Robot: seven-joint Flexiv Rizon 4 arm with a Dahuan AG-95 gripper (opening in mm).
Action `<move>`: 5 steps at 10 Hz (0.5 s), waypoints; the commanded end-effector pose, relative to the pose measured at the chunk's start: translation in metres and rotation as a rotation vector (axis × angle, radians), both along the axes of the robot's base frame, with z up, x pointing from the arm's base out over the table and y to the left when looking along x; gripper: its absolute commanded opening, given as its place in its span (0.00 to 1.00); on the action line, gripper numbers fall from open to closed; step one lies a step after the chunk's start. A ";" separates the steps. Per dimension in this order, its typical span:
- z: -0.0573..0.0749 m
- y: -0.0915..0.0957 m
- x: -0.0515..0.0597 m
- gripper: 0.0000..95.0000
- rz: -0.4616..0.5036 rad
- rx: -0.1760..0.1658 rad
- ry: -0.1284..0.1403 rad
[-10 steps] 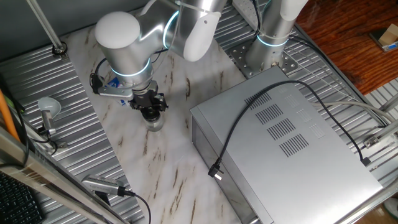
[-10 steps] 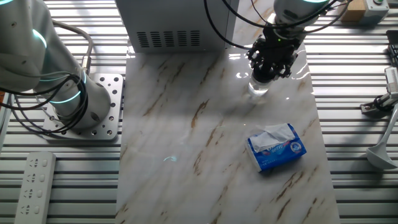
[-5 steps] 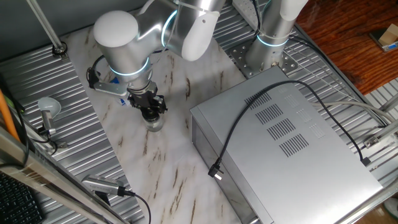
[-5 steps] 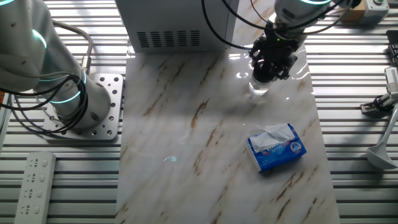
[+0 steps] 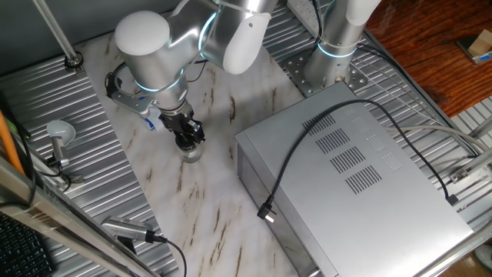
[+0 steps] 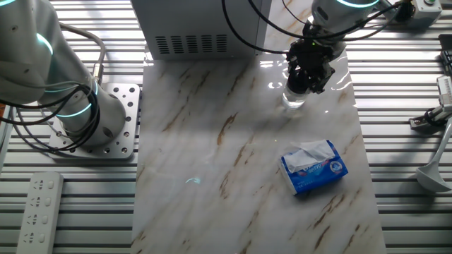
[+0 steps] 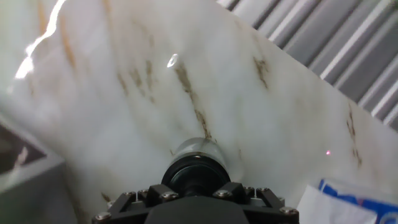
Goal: Unscrew the lid from the jar
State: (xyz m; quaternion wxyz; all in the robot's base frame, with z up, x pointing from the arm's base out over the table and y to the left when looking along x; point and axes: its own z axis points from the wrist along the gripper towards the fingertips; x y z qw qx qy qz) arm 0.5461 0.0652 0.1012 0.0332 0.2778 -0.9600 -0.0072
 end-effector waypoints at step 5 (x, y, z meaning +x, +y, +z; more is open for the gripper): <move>-0.001 -0.001 0.000 0.60 0.004 0.003 -0.013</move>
